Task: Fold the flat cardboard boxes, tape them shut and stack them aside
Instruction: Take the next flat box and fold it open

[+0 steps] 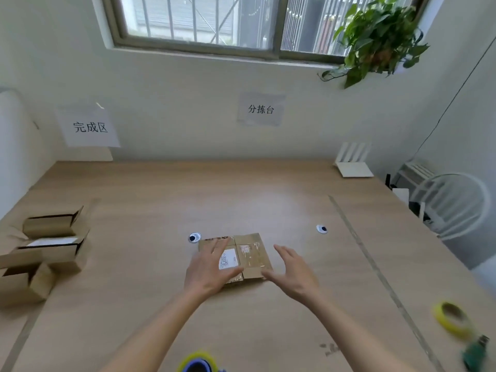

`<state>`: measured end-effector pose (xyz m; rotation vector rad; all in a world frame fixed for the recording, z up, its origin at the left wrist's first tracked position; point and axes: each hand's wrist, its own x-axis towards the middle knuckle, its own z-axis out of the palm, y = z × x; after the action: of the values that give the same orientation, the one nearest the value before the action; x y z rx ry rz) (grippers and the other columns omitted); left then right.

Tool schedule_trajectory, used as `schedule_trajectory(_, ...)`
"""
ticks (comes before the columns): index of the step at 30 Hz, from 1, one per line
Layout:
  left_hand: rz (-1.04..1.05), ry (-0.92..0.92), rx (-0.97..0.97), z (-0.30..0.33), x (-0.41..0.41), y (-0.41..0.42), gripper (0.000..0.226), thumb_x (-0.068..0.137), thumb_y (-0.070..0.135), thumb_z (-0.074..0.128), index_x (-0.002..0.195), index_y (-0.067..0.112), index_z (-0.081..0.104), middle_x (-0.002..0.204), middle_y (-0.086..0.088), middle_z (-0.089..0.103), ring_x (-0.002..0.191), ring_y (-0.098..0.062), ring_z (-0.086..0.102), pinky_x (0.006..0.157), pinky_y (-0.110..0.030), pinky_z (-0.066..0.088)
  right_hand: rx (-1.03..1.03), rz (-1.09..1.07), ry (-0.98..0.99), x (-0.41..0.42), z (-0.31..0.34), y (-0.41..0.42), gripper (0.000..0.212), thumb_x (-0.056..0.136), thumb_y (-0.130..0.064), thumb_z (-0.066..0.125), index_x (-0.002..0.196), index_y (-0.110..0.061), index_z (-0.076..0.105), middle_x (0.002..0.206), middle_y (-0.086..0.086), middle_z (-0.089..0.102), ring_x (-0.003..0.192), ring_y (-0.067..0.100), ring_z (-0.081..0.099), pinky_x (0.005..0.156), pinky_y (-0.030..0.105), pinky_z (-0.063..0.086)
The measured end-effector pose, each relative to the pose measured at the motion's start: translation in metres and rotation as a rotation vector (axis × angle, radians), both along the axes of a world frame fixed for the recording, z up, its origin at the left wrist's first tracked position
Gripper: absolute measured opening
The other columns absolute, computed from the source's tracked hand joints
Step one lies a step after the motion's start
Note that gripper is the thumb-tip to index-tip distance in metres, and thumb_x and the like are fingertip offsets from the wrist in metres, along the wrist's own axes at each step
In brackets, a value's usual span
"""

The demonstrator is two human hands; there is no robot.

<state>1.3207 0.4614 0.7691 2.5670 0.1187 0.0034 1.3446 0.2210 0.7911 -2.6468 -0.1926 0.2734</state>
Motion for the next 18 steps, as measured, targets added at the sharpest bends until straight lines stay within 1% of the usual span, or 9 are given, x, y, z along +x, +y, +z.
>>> schedule_trajectory(3, 0.078, 0.073, -0.039, -0.040, 0.026, 0.001, 0.093, 0.073, 0.080, 0.059, 0.153, 0.043, 0.027, 0.153, 0.020, 0.034, 0.136, -0.016, 0.041, 0.098, -0.036, 0.047, -0.024, 0.036, 0.064, 0.036, -0.037, 0.007, 0.082, 0.086, -0.065, 0.061, 0.156, -0.036, 0.030, 0.160, -0.014, 0.033, 0.144, 0.012, 0.038, 0.108, 0.038, 0.042)
schedule_trajectory(6, 0.135, 0.155, -0.034, -0.083, 0.045, 0.003, 0.095, 0.075, 0.079, 0.060, 0.155, 0.037, 0.030, 0.158, 0.014, 0.030, 0.142, -0.015, 0.036, 0.104, -0.036, 0.043, -0.014, 0.043, 0.126, 0.063, -0.075, 0.014, 0.081, 0.086, -0.063, 0.063, 0.156, -0.036, 0.031, 0.159, -0.014, 0.034, 0.143, 0.012, 0.041, 0.106, 0.038, 0.046)
schedule_trajectory(9, 0.192, 0.198, -0.061, -0.120, 0.058, 0.008, 0.096, 0.076, 0.077, 0.062, 0.156, 0.037, 0.028, 0.162, 0.011, 0.025, 0.145, -0.017, 0.033, 0.107, -0.038, 0.042, 0.018, 0.049, 0.186, 0.082, -0.112, 0.021, 0.082, 0.087, -0.060, 0.065, 0.157, -0.034, 0.030, 0.158, -0.011, 0.036, 0.142, 0.014, 0.042, 0.108, 0.041, 0.046)
schedule_trajectory(12, 0.247, 0.220, -0.044, -0.149, 0.065, 0.014, 0.097, 0.079, 0.075, 0.062, 0.158, 0.033, 0.025, 0.164, 0.010, 0.020, 0.147, -0.017, 0.029, 0.111, -0.038, 0.038, 0.038, 0.048, 0.233, 0.098, -0.143, 0.028, 0.084, 0.087, -0.058, 0.066, 0.158, -0.033, 0.029, 0.160, -0.008, 0.035, 0.145, 0.016, 0.039, 0.110, 0.042, 0.043)
schedule_trajectory(15, 0.315, 0.251, -0.043, -0.173, 0.073, 0.021, 0.093, 0.081, 0.073, 0.061, 0.158, 0.035, 0.024, 0.166, 0.007, 0.016, 0.150, -0.017, 0.023, 0.114, -0.040, 0.035, 0.067, 0.031, 0.270, 0.115, -0.168, 0.037, 0.087, 0.086, -0.057, 0.067, 0.159, -0.030, 0.027, 0.164, -0.007, 0.029, 0.148, 0.016, 0.035, 0.113, 0.044, 0.041)
schedule_trajectory(18, 0.377, 0.287, -0.066, -0.192, 0.086, 0.026, 0.092, 0.081, 0.072, 0.062, 0.157, 0.037, 0.025, 0.165, 0.004, 0.019, 0.150, -0.019, 0.024, 0.113, -0.042, 0.036, 0.104, -0.005, 0.261, 0.133, -0.189, 0.046, 0.092, 0.082, -0.060, 0.068, 0.158, -0.028, 0.028, 0.161, -0.008, 0.033, 0.145, 0.015, 0.038, 0.108, 0.040, 0.043)
